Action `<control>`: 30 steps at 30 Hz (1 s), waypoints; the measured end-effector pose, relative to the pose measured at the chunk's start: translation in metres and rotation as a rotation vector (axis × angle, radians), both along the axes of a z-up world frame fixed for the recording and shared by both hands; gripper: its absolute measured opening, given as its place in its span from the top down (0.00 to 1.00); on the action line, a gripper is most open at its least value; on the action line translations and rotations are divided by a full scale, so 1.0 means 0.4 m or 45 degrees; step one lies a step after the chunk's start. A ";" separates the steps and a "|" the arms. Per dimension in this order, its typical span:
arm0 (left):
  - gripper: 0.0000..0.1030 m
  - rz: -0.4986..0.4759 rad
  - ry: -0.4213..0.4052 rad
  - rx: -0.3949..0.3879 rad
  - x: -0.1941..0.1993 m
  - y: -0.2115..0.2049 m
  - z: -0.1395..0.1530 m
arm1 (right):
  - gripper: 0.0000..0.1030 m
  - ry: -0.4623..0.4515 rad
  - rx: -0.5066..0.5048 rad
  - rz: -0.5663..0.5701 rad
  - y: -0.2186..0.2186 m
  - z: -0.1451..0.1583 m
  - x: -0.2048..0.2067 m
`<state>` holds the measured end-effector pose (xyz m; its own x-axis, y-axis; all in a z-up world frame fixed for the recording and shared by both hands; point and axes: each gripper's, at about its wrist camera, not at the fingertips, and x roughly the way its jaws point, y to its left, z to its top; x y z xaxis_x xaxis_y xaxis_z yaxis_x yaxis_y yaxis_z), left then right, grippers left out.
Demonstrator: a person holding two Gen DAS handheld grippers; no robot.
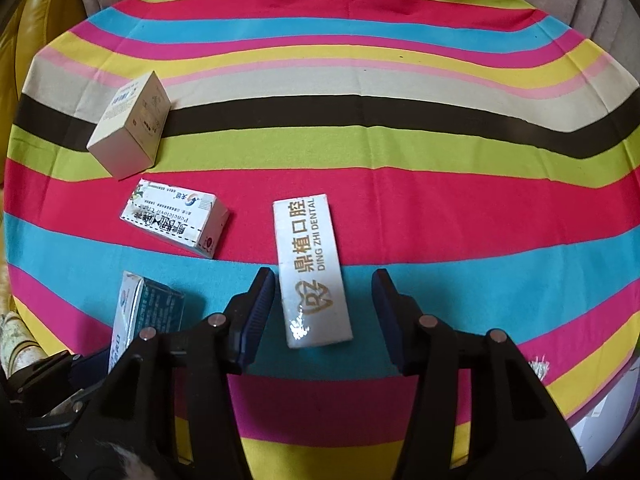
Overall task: Organize rigid objects
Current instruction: 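Grasp the blue-white tall box with the left gripper while the right grasps the DING ZHI DENTAL box, then carry the blue-white box and DING ZHI DENTAL box over the purple-rimmed box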
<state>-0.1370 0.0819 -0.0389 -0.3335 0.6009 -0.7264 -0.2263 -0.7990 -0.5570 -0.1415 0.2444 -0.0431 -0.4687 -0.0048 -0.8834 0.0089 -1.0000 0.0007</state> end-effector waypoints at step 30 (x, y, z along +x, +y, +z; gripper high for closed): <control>0.69 -0.040 0.245 -0.178 0.121 0.081 0.110 | 0.67 0.161 -0.028 -0.063 0.071 0.111 0.229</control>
<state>-0.0885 0.1142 0.0052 -0.4567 0.5109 -0.7283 -0.3433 -0.8565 -0.3855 -0.0501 0.2726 0.0013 -0.5761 0.0020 -0.8174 -0.0387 -0.9989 0.0249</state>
